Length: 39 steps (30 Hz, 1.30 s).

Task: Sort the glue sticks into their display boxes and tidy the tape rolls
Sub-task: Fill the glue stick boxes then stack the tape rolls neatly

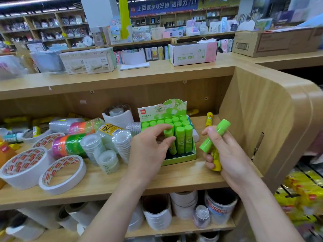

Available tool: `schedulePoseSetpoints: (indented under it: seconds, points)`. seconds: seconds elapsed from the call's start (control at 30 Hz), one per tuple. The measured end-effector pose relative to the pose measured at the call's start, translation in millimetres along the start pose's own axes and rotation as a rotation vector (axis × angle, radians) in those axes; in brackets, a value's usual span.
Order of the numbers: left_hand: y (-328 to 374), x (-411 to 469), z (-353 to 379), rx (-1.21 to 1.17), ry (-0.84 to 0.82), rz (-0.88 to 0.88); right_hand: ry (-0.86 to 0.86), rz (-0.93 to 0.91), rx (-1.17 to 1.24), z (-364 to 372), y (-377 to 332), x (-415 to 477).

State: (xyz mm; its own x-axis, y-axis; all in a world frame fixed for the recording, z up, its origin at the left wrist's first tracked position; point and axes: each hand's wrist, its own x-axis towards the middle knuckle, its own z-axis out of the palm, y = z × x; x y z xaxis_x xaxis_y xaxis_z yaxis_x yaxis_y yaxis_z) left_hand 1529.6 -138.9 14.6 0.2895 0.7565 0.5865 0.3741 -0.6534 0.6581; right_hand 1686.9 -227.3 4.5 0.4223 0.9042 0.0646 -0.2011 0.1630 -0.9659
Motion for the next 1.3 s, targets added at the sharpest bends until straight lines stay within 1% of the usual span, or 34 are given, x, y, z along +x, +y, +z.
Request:
schedulePoseSetpoints:
  seconds: [0.13, 0.2, 0.33, 0.43, 0.57, 0.63, 0.7, 0.77, 0.83, 0.93, 1.0, 1.03, 1.1, 1.13, 1.17, 1.23, 1.3]
  points:
    - [-4.5, 0.8, 4.6, 0.032, 0.011, 0.126, -0.045, -0.008, 0.057, -1.3, -1.2, 4.5]
    - [-7.1, 1.6, 7.3, 0.086, 0.018, 0.183, -0.049, -0.022, 0.056, -1.8, -2.1, 6.5]
    - [-12.9, 0.0, 10.7, 0.377, 0.075, 0.377, -0.038, -0.047, 0.065, -2.4, -2.8, 9.6]
    - [-14.9, 1.1, 9.2, 0.538, 0.106, 0.46, -0.027, -0.084, 0.068, -0.3, -5.1, 12.6]
    - [-13.6, 0.5, 6.6, 0.625, 0.047, 0.443, -0.064, -0.172, -0.095, 3.5, -13.0, 15.0]
    - [-12.7, -2.2, 5.5, 0.683, 0.008, 0.429, -0.111, -0.234, -0.26, 4.2, -17.4, 13.8]
    - [-12.1, -4.4, 4.5, 0.7, -0.03, 0.425, -0.113, -0.307, -0.46, 3.1, -21.7, 13.2]
    - [-12.1, -6.8, 4.5, 0.694, -0.044, 0.438, -0.112, -0.337, -0.584, 1.5, -25.4, 13.6]
    - [-11.5, -10.1, 5.7, 0.69, -0.044, 0.456, -0.126, -0.338, -0.645, 0.6, -27.8, 15.0]
    - [-8.5, -10.9, 6.6, 0.692, -0.051, 0.433, -0.138, -0.344, -0.665, -1.8, -28.8, 17.9]
    - [-5.0, -10.7, 5.0, 0.7, -0.081, 0.397, -0.153, -0.329, -0.63, -2.5, -28.3, 18.9]
    - [-3.4, -10.2, 4.3, 0.697, -0.102, 0.379, -0.169, -0.311, -0.569, -2.1, -27.1, 18.7]
    - [-0.9, -10.0, 2.9, 0.669, -0.133, 0.351, -0.17, -0.27, -0.363, 1.6, -23.3, 17.6]
    - [0.2, -11.0, 1.3, 0.63, -0.135, 0.344, -0.14, -0.251, -0.246, 3.4, -20.9, 16.9]
    - [0.9, -12.9, -1.3, 0.565, -0.119, 0.338, -0.095, -0.231, -0.132, 4.8, -19.4, 15.7]
    - [1.2, -20.0, -10.4, 0.408, -0.033, 0.313, -0.015, -0.199, 0.034, 8.2, -20.4, 12.3]
    - [-2.7, -33.2, -20.9, 0.358, 0.044, 0.271, 0.028, -0.207, 0.03, 11.5, -22.4, 9.4]
